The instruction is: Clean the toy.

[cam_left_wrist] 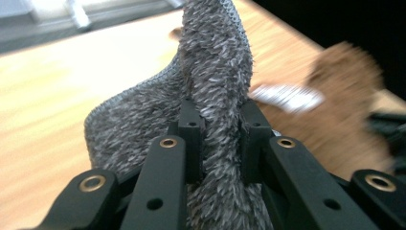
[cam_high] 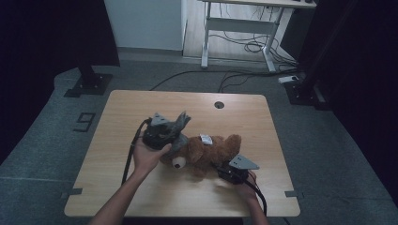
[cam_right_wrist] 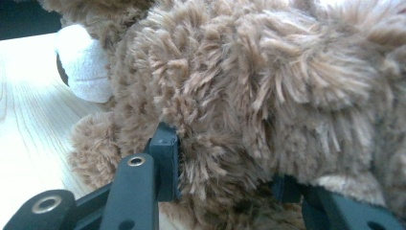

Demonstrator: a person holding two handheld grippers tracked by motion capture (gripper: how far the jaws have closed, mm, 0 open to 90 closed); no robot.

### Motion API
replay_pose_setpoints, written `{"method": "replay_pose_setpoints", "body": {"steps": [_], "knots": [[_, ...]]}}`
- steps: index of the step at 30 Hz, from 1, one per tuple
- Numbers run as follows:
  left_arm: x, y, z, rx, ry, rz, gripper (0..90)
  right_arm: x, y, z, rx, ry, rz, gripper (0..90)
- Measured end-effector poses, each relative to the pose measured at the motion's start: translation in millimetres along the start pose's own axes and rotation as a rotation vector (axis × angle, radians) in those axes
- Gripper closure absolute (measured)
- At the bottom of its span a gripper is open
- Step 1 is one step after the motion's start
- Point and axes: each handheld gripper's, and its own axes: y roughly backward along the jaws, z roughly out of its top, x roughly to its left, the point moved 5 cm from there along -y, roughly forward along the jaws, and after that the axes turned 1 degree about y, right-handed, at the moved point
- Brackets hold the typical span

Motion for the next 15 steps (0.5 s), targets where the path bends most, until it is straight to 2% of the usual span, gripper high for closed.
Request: {"method": "replay_pose_setpoints", "body": {"steps": [2,6,9,12,15], "knots": [[-17.8,-6.5,13.2,-0.011,-0.029,-0.034,75.6,0.3,0.3,-0.1,0.003,-0.002,0.001,54.6],[-59.4,-29.4,33.9,0.001,-0.080,-0.107,75.5,0.1,0.5,0.0,0.003,0.005,0.001,54.6],[-84.8,-48.9,41.4,0.022,-0.111,-0.133,75.5,0.2,0.6,-0.1,0.003,0.008,0.001,54.5],[-109.0,-72.6,38.8,0.081,-0.154,-0.149,75.4,0.6,0.5,-0.1,0.002,0.012,-0.001,54.6],[-120.2,-93.1,25.7,0.157,-0.196,-0.134,75.1,0.8,0.8,-0.3,0.003,0.020,-0.004,54.5]]}}
